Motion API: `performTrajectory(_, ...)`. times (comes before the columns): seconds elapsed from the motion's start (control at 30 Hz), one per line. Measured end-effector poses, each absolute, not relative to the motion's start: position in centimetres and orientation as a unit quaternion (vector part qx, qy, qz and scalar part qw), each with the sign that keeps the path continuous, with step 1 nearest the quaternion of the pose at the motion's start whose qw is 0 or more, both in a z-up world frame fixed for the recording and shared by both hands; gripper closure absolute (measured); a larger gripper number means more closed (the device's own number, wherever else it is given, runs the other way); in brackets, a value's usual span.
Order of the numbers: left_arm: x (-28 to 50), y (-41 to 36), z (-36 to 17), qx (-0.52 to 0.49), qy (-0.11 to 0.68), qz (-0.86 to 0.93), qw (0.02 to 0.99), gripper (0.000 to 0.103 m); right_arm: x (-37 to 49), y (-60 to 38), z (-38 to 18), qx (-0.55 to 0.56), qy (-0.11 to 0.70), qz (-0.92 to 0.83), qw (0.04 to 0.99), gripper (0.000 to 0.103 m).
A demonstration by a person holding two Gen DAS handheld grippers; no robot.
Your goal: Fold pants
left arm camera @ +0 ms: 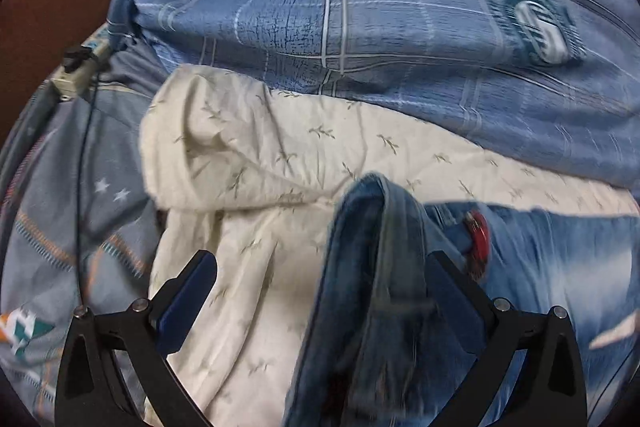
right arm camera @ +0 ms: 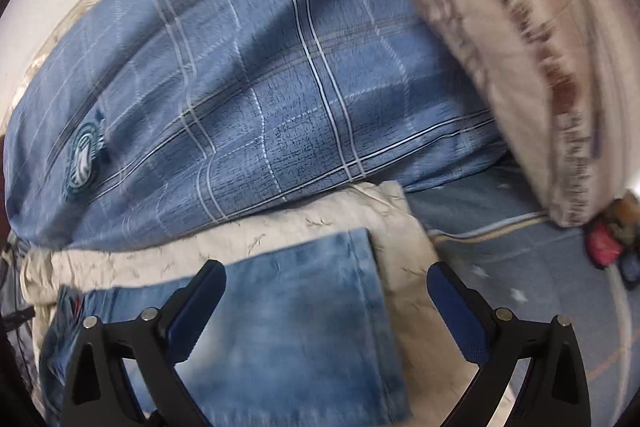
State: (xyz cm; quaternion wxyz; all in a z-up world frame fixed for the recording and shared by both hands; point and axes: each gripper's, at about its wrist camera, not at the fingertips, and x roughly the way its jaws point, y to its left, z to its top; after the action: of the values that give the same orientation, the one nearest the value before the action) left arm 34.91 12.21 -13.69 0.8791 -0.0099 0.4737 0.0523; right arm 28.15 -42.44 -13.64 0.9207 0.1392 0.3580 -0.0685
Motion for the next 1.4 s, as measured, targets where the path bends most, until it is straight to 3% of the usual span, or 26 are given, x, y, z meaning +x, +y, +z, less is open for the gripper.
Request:
performTrajectory(0.1, 36.9, 12.5, -13.9, -0.020, 0.474, 0.054, 0.879, 0.005, 30.4, -42.5, -15.2, 0.144, 0.375, -0.070, 0.913, 0.020)
performTrajectory(0.13, 37.4, 12.5, -13.9, -0.024, 0.474, 0.055, 0.879, 0.011, 31.1, -42.6, -15.8, 0.143, 0.385, -0.074, 0.909, 0.023)
performTrajectory(0.23, 39.3, 11.9, -14.5, -0.026, 0.487, 0.042, 0.872, 0.017, 32.9, -42.7, -17.9, 0.136, 0.416, -0.092, 0.894, 0.028)
performTrajectory(0.27, 40.1, 11.5, -15.1, -0.028, 0.498, 0.033, 0.866, 0.020, 33.3, -42.8, -18.4, 0.136, 0.424, -0.091, 0.891, 0.040)
performTrajectory(0.33, 41.3, 10.6, -16.6, -0.028, 0.523, 0.020, 0.852, 0.049, 33.9, -42.6, -19.6, 0.128, 0.442, -0.099, 0.882, 0.051)
performTrajectory(0.37, 41.9, 10.1, -17.4, -0.027, 0.537, 0.007, 0.843, 0.055, 33.9, -42.4, -19.8, 0.122, 0.442, -0.099, 0.883, 0.062)
performTrajectory(0.43, 42.7, 9.5, -18.7, -0.033, 0.557, -0.001, 0.830, 0.080, 33.5, -41.9, -19.4, 0.113, 0.434, -0.095, 0.889, 0.076)
performTrajectory(0.47, 42.9, 9.5, -19.0, -0.044, 0.561, -0.002, 0.827, 0.086, 33.2, -41.6, -19.0, 0.109, 0.430, -0.096, 0.891, 0.086)
performTrajectory(0.5, 43.1, 9.5, -19.2, -0.060, 0.561, -0.008, 0.826, 0.095, 33.0, -41.4, -18.6, 0.105, 0.426, -0.095, 0.894, 0.086)
performTrajectory(0.73, 41.2, 9.4, -15.8, -0.083, 0.514, -0.030, 0.853, 0.097, 29.3, -40.2, -14.7, 0.100, 0.384, -0.077, 0.915, 0.087)
performTrajectory(1.1, 29.8, 11.8, -5.8, -0.109, 0.407, -0.098, 0.901, 0.097, 20.9, -40.3, -10.9, 0.117, 0.321, -0.071, 0.937, 0.087)
performTrajectory(1.4, 19.7, 17.7, -5.4, -0.134, 0.396, -0.098, 0.903, 0.097, 10.8, -41.8, -10.7, 0.156, 0.296, -0.077, 0.939, 0.089)
